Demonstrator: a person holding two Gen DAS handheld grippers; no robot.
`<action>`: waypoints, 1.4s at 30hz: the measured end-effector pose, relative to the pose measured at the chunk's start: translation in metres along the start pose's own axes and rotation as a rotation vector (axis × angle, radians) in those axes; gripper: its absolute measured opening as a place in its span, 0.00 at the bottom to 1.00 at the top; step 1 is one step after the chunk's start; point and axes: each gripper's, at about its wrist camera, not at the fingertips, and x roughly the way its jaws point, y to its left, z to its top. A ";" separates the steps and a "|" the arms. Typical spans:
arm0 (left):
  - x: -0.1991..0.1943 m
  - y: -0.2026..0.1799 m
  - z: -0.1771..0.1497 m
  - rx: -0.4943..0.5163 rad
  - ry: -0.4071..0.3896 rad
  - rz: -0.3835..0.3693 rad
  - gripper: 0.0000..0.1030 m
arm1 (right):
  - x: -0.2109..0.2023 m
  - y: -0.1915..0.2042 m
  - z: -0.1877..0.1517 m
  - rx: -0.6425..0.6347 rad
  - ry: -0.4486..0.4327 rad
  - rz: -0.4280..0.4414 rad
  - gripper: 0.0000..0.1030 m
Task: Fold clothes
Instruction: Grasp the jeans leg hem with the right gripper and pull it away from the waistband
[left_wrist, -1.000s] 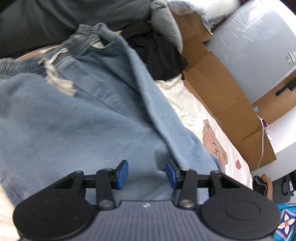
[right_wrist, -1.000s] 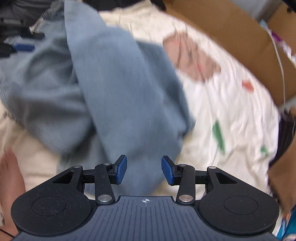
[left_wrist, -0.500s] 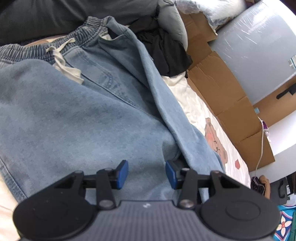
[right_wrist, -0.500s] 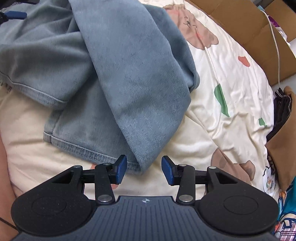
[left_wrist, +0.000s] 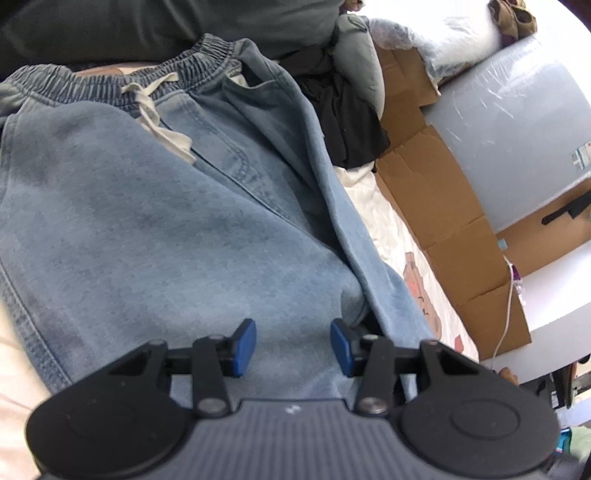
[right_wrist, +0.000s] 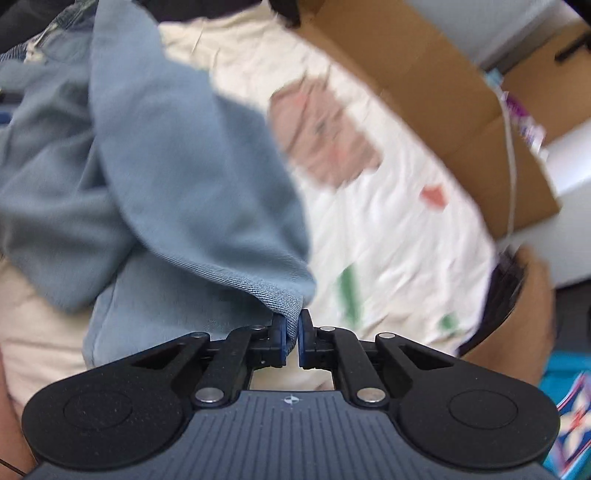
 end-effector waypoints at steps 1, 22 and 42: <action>-0.001 0.002 -0.001 -0.005 -0.002 -0.002 0.45 | -0.004 -0.008 0.012 -0.020 -0.004 -0.011 0.04; -0.007 -0.005 0.005 0.066 -0.063 0.087 0.45 | 0.075 -0.133 0.126 -0.358 0.130 -0.013 0.01; 0.114 -0.091 0.123 0.285 0.047 0.247 0.45 | 0.222 -0.217 0.143 -0.243 -0.049 0.077 0.01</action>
